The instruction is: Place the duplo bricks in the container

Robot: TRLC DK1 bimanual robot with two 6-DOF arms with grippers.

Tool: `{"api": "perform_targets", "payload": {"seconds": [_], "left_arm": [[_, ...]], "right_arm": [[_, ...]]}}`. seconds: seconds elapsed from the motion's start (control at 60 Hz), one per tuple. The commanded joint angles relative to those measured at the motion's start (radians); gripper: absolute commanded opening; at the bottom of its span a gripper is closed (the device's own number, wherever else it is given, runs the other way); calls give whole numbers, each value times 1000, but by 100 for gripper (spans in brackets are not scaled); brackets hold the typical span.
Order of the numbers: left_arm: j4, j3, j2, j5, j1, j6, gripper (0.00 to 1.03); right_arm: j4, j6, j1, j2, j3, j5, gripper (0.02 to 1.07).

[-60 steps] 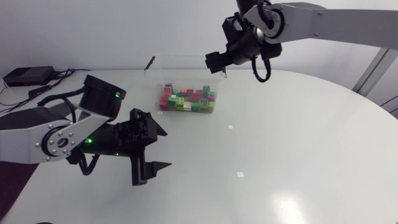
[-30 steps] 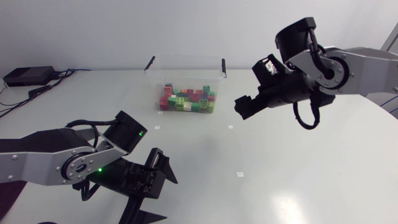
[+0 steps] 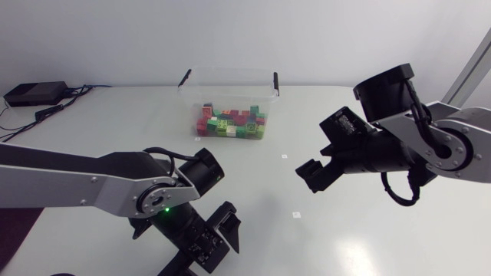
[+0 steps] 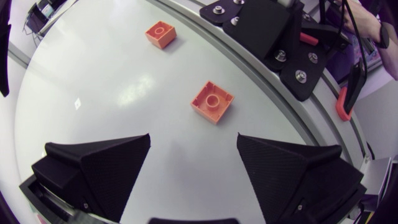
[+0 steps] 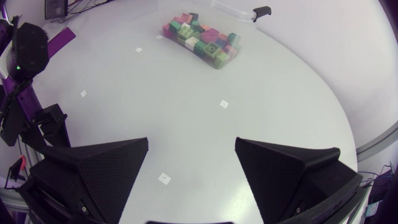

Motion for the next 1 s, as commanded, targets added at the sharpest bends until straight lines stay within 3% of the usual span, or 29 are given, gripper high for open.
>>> {"api": "perform_targets", "payload": {"seconds": [0.0, 0.317, 0.467, 0.667, 0.817, 0.983], "left_arm": [[-38, 35, 34, 11, -18, 81, 96], [-208, 156, 131, 11, -45, 227, 91], [-293, 213, 178, 11, -68, 264, 84], [-313, 237, 200, 13, -89, 267, 76], [-311, 248, 210, 22, -107, 262, 62], [-314, 270, 229, 28, -121, 261, 61]], "right_arm": [[-14, -26, 21, -33, -37, -4, 103], [-35, -21, 50, -76, -60, -4, 103], [-38, -21, 50, -84, -62, -4, 103], [-38, -22, 52, -85, -51, -2, 103], [-40, -21, 55, -87, -44, -2, 103], [-55, -16, 70, -99, -37, 4, 102]]}}
